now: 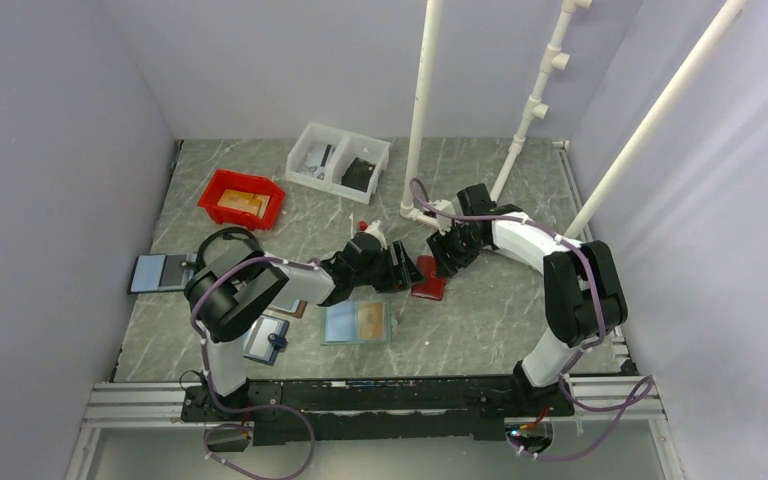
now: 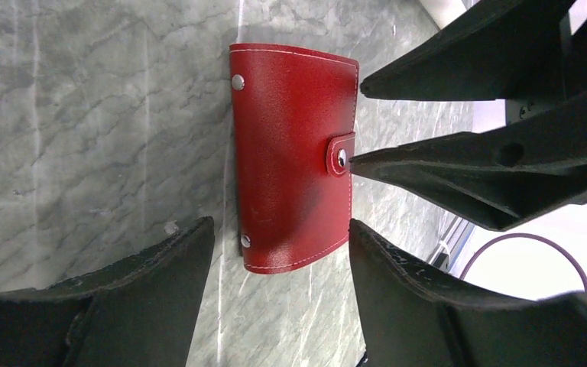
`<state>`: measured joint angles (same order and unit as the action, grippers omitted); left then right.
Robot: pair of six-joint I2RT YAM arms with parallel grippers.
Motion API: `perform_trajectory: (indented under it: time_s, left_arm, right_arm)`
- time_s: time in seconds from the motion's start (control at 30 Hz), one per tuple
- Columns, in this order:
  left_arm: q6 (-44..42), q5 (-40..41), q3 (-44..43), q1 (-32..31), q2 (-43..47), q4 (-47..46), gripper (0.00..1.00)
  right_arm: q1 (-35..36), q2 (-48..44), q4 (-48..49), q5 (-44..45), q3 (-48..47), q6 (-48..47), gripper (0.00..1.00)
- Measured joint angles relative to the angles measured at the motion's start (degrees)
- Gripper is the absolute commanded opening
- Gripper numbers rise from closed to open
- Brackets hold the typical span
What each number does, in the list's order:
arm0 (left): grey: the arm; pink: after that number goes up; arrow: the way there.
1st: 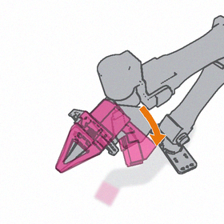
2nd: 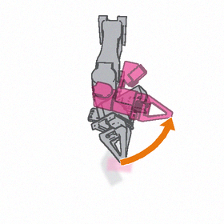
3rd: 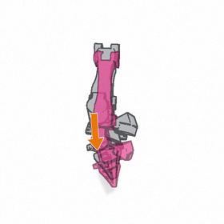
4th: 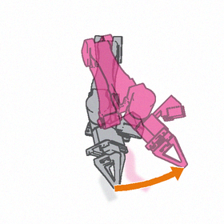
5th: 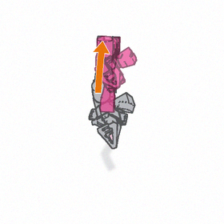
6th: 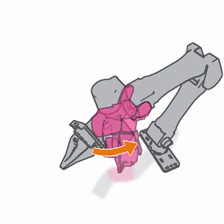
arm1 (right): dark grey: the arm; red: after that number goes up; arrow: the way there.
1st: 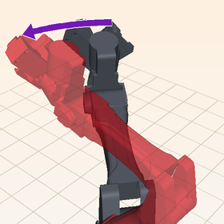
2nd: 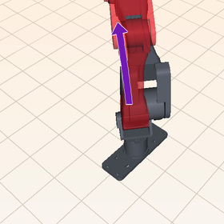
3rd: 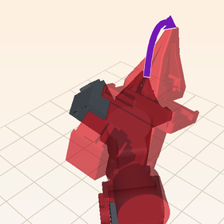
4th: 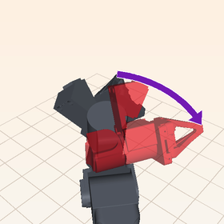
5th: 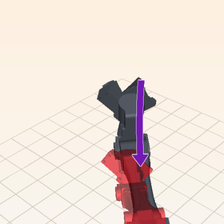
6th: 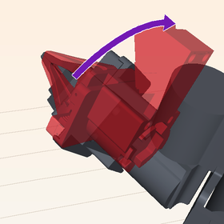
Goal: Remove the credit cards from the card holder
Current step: Open the card holder at the center of the board.
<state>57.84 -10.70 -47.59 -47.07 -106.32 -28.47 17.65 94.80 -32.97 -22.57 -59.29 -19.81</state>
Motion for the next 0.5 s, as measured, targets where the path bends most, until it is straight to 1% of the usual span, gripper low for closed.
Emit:
perform_trajectory:
  time_s: [0.07,0.2,0.27,0.33,0.37,0.43,0.5]
  left_arm:
    - [0.0,0.0,-0.6,-0.2,-0.5,0.0,0.67]
    - [0.0,-0.1,-1.3,-0.7,-1.4,0.0,0.58]
    - [-0.1,-0.1,-1.3,-0.9,-1.6,0.2,0.55]
    - [-0.1,0.0,-1.3,-0.9,-1.6,0.4,0.55]
    - [-0.1,0.0,-1.1,-1.0,-1.6,0.4,0.52]
    - [0.0,0.1,-0.5,-1.0,-1.6,-0.1,0.47]
    - [0.2,0.3,0.6,-1.0,-1.5,-1.0,0.46]
  right_arm:
    - [0.0,0.9,0.1,0.0,-0.3,0.5,0.50]
    - [0.0,2.7,0.0,-1.0,-1.1,1.2,0.43]
    - [-0.1,3.4,0.0,-2.1,-1.7,1.5,0.40]
    - [-0.1,3.9,0.0,-3.3,-2.1,1.6,0.38]
    - [-0.1,4.0,0.0,-3.8,-2.2,1.6,0.37]
    - [-0.1,4.6,-0.2,-5.1,-2.8,1.5,0.36]
    - [0.2,5.2,-0.4,-6.1,-3.2,1.2,0.36]
